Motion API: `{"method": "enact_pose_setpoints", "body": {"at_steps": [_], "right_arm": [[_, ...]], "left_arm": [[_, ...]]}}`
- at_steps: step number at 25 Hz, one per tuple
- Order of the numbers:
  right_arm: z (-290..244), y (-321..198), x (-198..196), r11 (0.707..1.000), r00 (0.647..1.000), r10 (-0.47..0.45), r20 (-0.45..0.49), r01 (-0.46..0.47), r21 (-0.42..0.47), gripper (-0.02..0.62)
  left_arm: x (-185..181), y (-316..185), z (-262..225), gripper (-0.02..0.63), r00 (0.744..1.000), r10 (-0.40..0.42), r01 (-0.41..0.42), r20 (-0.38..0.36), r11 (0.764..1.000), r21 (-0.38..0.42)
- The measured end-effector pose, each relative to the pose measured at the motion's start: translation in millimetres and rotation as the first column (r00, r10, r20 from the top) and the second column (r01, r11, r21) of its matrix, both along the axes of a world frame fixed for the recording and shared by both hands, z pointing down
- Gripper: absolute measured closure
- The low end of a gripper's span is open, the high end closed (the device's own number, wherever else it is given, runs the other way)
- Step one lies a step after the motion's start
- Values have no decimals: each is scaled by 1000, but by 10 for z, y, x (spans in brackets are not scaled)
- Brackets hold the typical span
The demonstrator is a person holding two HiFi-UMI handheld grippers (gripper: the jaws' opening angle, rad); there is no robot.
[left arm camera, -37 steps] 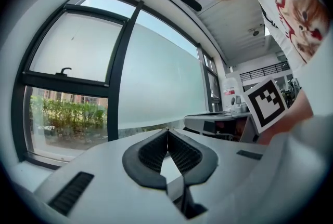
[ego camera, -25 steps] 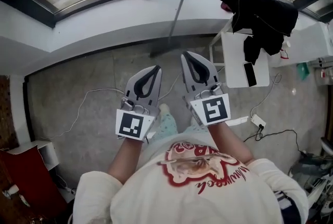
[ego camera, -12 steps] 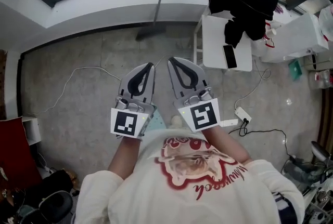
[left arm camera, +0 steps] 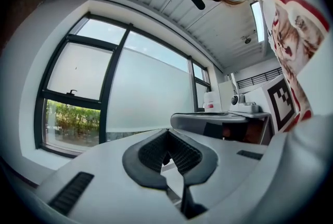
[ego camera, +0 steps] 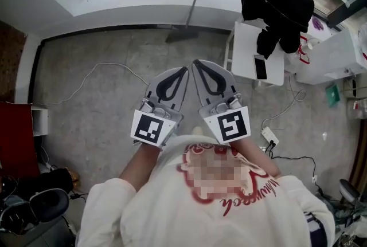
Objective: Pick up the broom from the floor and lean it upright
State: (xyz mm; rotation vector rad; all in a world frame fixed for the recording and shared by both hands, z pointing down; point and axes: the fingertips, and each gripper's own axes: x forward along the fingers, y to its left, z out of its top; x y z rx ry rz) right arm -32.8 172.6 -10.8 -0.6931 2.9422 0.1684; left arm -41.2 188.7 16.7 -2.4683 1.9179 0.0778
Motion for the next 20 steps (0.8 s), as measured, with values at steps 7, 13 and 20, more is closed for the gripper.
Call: {"method": "enact_pose_setpoints", "body": {"at_steps": [7,13,20], "right_arm": [[33,117,-264,998,997,-57,-53,57,1,571],[11,144,-584,997,995,-70,-75,71,18,572],[-14,141,-783,999,992,-28,-119,32,32,572]], "left_arm": [[-180,114,-94,584,998,-25,25,56,1000,5],[-541,257,-207,584,995,-66,64,68,997,35],[-852,324,-272,584,996,-77,74,53,996,49]]}}
